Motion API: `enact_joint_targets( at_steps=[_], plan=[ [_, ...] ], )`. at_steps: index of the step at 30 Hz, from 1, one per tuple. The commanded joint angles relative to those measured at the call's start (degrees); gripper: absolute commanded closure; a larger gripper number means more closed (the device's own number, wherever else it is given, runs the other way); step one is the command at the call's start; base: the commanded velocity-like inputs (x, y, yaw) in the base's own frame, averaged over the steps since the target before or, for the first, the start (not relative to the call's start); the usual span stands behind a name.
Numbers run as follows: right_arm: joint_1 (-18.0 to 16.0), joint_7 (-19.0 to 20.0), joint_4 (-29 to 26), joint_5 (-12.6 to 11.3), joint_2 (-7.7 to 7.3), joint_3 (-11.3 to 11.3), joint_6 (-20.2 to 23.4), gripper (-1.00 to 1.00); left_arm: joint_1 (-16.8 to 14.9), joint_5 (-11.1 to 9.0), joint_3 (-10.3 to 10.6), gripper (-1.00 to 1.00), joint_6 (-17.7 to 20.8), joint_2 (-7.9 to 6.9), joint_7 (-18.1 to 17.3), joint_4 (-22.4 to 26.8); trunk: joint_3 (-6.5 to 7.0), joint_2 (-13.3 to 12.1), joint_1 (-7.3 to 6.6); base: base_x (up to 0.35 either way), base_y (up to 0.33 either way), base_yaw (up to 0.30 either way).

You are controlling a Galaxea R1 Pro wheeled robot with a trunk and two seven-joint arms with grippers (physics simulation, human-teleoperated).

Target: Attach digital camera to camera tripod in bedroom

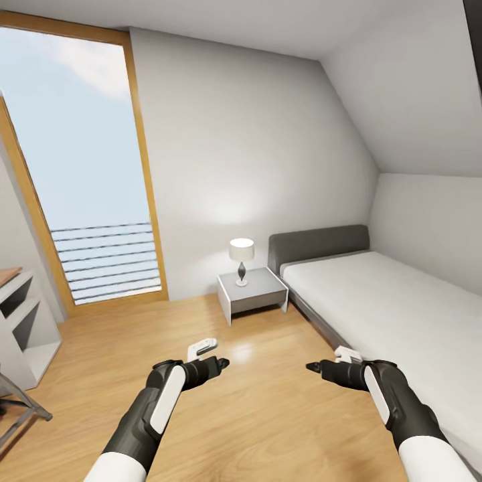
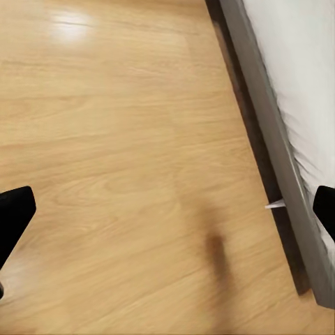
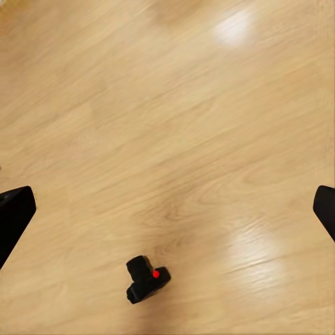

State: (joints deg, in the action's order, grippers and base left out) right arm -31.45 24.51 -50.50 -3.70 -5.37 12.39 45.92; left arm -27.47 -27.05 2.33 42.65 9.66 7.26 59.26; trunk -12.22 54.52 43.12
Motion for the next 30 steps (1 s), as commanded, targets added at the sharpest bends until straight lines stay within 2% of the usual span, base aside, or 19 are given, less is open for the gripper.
enact_joint_targets(
  at_steps=[1,6,11,14,15,17,18,22,23,24,25,26,27,30],
  plan=[
    [0.0,0.4,0.0,-0.4,0.00,0.1,0.4,-1.00,0.0,-1.0,0.0,-1.00,0.2,-0.06,0.5,0.1,-0.27,0.5,0.24,0.000,0.000,0.000],
    [0.0,1.4,0.0,-0.4,-0.05,0.0,0.4,-1.00,0.0,-2.4,-0.2,-1.00,0.2,-0.20,0.4,0.1,-1.17,2.5,1.33,0.000,0.000,0.000],
    [0.0,1.8,0.0,-0.4,-0.08,0.1,0.5,-1.00,0.0,-4.9,-0.2,-1.00,0.3,-0.51,0.3,0.1,-2.06,4.5,2.43,0.000,0.000,0.000],
    [0.0,1.8,0.0,-0.4,-0.07,0.1,0.5,-1.00,0.0,-6.6,-0.2,-1.00,0.3,-1.19,0.3,0.1,-2.60,5.7,3.09,0.000,0.000,0.000],
    [0.0,1.9,0.0,-0.4,-0.08,0.1,0.5,-1.00,0.0,-10.1,-0.2,-1.00,0.3,-2.45,0.2,0.0,-2.78,6.1,3.31,0.000,0.000,0.000],
    [0.0,1.9,0.0,-0.4,-0.08,0.1,0.5,-1.00,0.0,-12.0,-0.3,-1.00,0.4,-3.12,0.2,0.0,-3.14,6.9,3.75,0.000,0.000,0.000],
    [0.0,2.0,0.0,-0.4,-0.10,0.1,0.5,-1.00,0.0,-14.2,-0.3,-1.00,0.4,-3.93,0.2,0.0,-3.32,7.3,3.97,0.000,0.000,0.000],
    [0.0,2.4,0.0,-0.4,-0.16,0.1,0.6,-1.00,0.0,-18.8,-0.3,-1.00,0.4,-5.72,0.2,-0.1,-4.04,8.9,4.85,0.000,0.000,0.000],
    [0.0,2.7,0.0,-0.4,-0.19,0.1,1.0,-1.00,0.0,-21.2,-0.3,-1.00,0.4,-6.62,0.2,-0.1,-4.22,9.3,5.07,0.000,0.000,0.000],
    [0.0,2.9,0.0,-0.4,-0.21,0.1,1.3,-1.00,0.0,-22.3,-0.3,-1.00,0.5,-7.07,0.2,-0.1,-4.40,9.7,5.29,0.000,0.000,0.000],
    [0.0,3.3,0.0,-0.4,-0.21,0.1,2.2,-1.00,0.0,-24.5,-0.2,-1.00,0.5,-7.98,0.2,-0.2,-4.58,10.1,5.51,0.000,0.000,0.000],
    [0.0,4.5,0.0,-0.4,-0.18,0.1,5.1,-1.00,0.0,-29.0,-0.2,-1.00,0.5,-10.11,0.2,-0.2,-4.76,10.5,5.73,0.000,0.000,0.000],
    [0.0,5.0,0.0,-0.4,-0.20,0.0,6.1,-1.00,0.0,-30.4,-0.2,-1.00,0.5,-10.82,0.2,-0.2,-4.94,10.9,5.95,0.000,0.000,0.000],
    [0.0,6.0,0.0,-0.4,-0.22,0.0,7.1,-1.00,0.0,-32.8,-0.1,-1.00,0.7,-11.86,0.2,-0.2,-5.48,12.1,6.60,0.000,0.000,0.000]
  ],
)
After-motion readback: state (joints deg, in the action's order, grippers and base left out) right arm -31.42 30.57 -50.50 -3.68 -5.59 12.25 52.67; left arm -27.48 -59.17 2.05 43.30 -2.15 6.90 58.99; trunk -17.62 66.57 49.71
